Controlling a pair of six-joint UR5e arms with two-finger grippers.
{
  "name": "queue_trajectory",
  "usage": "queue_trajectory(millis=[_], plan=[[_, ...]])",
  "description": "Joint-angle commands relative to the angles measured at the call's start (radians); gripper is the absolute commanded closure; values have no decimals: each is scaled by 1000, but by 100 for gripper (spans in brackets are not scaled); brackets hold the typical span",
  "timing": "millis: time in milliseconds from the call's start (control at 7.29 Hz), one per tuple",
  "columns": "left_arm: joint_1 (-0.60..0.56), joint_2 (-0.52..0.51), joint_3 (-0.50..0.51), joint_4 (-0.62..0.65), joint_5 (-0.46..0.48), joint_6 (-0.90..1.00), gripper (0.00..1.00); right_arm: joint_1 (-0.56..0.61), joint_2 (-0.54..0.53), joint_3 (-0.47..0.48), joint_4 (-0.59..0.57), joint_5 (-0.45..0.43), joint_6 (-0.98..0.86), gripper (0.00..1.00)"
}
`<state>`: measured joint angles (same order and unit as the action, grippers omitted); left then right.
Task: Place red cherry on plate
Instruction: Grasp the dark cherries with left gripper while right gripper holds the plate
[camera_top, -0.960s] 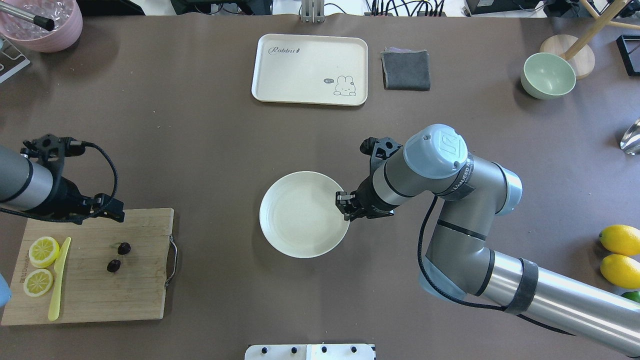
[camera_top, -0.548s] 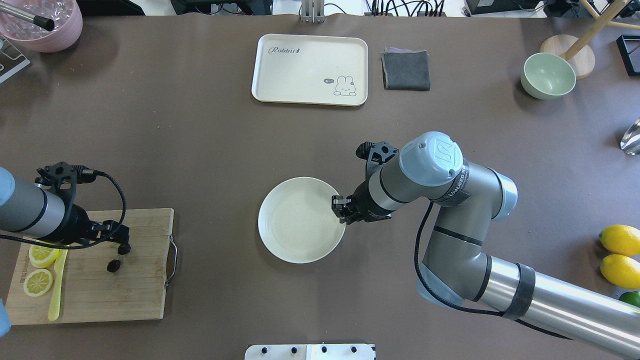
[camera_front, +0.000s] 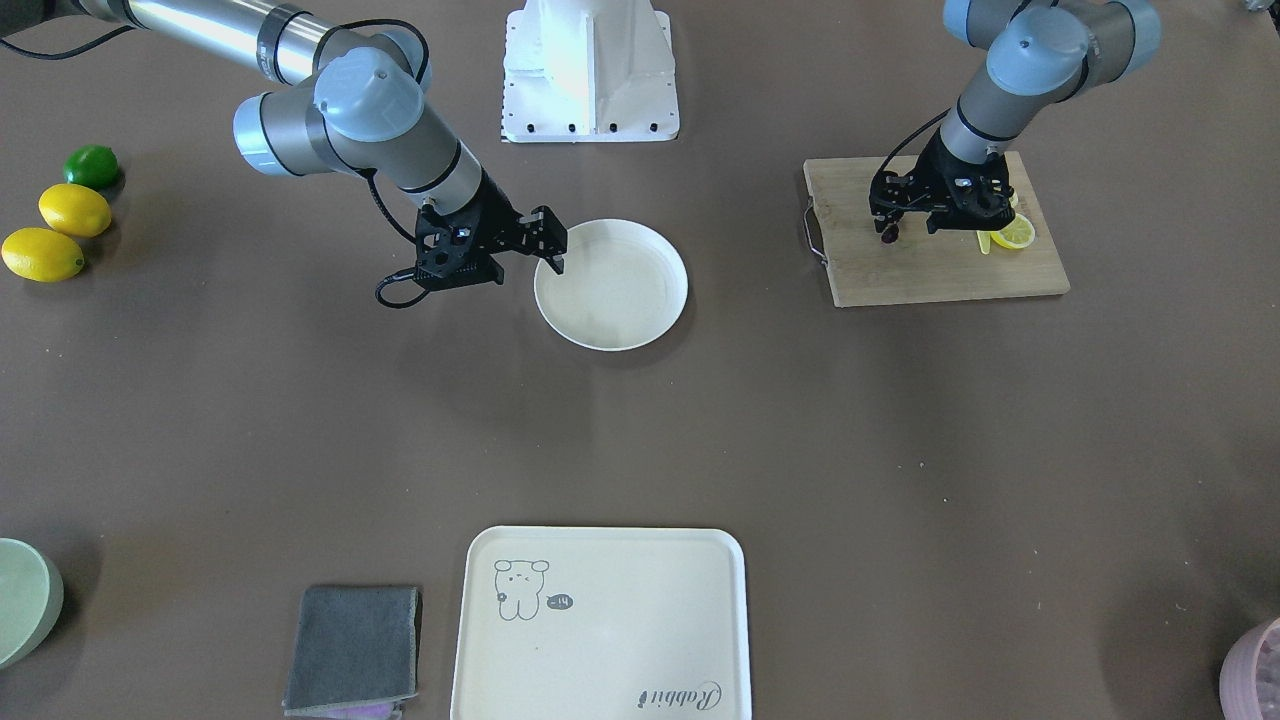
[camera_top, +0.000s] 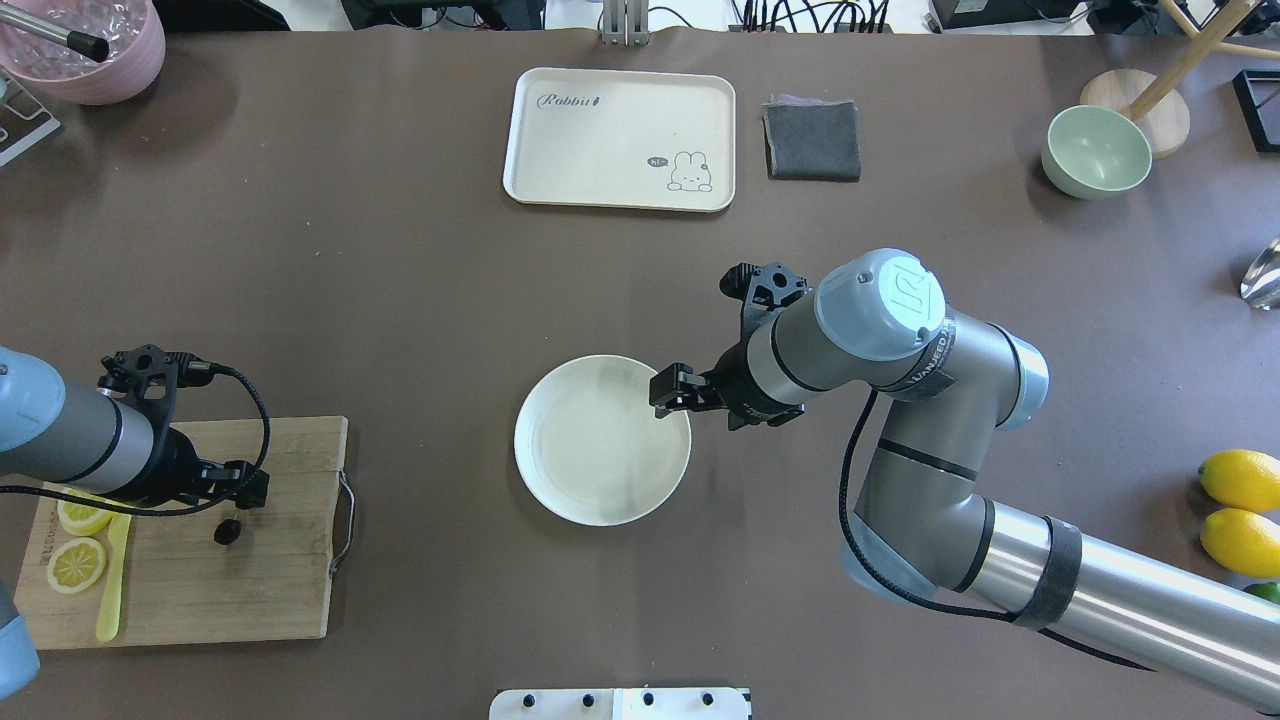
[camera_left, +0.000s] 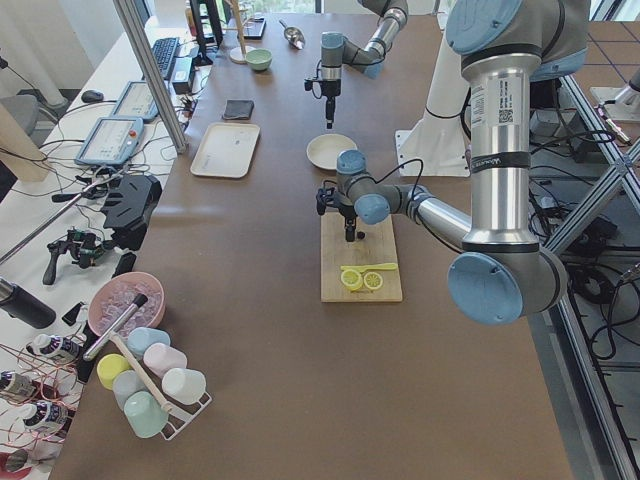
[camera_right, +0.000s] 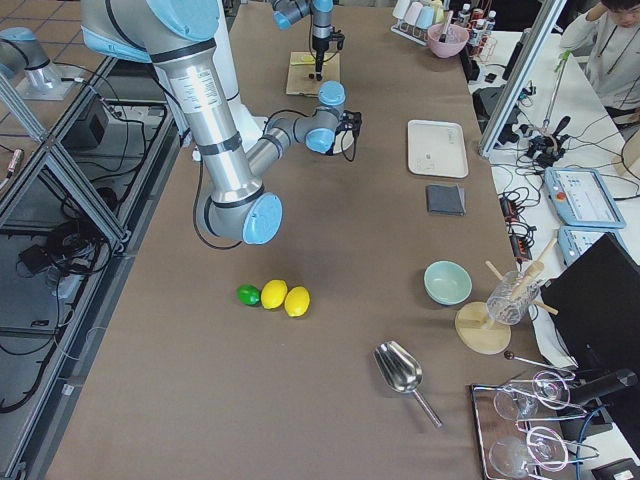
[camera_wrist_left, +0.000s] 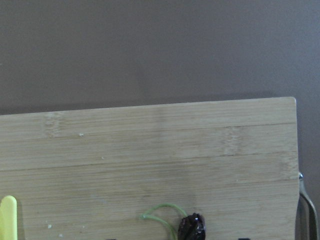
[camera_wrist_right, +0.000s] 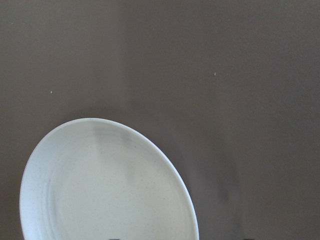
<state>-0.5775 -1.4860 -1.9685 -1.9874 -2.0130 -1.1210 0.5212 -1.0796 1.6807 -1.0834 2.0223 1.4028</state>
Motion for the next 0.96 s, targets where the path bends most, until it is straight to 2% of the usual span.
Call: queue_trajectory(millis=[0,137,548,685,823], plan=[[2,-14,8,-1,0,0,85,8,-13,1,0,0,-2,0],[2,-19,8,-2,-1,0,100,10,-17,1,0,0,-2,0],[-2,-36,-7,-2,-4,0,100,19,-17,17,0,-2,8,0],[-10,-68,-56,5,-12,-9,100,37,-23,49,-4,4,8,0],[-5,-145,-50,13,-12,-78,100,58,-78,104,-9,13,7,0]])
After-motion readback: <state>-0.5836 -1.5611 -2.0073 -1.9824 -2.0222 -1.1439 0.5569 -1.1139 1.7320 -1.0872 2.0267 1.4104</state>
